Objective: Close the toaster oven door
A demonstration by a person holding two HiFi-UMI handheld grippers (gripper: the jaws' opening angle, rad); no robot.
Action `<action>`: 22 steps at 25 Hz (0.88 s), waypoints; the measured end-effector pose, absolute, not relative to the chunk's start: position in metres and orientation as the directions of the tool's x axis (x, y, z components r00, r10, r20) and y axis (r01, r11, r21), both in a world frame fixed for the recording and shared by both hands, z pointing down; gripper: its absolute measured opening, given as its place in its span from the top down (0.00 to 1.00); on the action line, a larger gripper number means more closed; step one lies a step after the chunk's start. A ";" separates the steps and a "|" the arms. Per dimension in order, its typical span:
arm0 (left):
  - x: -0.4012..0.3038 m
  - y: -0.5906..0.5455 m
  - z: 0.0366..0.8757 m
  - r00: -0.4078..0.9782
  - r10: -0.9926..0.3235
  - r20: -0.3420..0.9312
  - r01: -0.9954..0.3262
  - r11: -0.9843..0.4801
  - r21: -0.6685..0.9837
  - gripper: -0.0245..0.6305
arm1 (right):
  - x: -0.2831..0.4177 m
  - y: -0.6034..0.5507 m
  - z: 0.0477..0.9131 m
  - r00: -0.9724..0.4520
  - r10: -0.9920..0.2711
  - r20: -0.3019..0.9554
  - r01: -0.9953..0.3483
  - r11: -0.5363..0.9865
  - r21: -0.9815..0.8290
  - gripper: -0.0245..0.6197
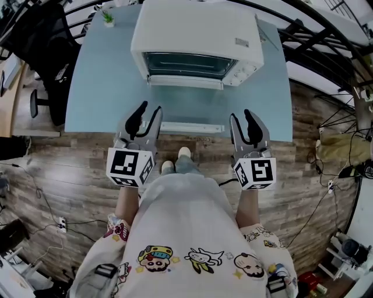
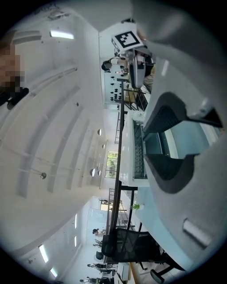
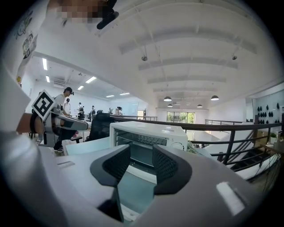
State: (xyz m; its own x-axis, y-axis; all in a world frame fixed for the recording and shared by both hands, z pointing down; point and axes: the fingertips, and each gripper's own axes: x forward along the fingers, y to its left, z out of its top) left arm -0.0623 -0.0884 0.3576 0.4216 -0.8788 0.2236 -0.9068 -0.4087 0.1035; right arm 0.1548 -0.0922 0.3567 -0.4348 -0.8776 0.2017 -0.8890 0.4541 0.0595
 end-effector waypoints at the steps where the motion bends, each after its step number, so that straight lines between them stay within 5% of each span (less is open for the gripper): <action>1: -0.060 -0.093 0.356 0.417 -0.882 0.220 -0.909 -0.404 0.102 0.74 | 0.157 -0.098 0.356 -0.438 -0.876 0.199 -0.887 0.457 0.058 0.73; 22: -0.075 -0.126 0.346 0.384 -0.896 0.223 -0.923 -0.373 0.090 0.74 | 0.143 -0.136 0.340 -0.470 -0.865 0.177 -0.873 0.485 0.054 0.73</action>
State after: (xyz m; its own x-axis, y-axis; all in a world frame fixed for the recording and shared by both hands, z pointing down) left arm -0.0751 -0.1256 0.3459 0.3836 -0.8961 0.2233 -0.9235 -0.3730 0.0897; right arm 0.1426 -0.1357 0.3396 -0.4695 -0.8649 0.1773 -0.8729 0.4849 0.0538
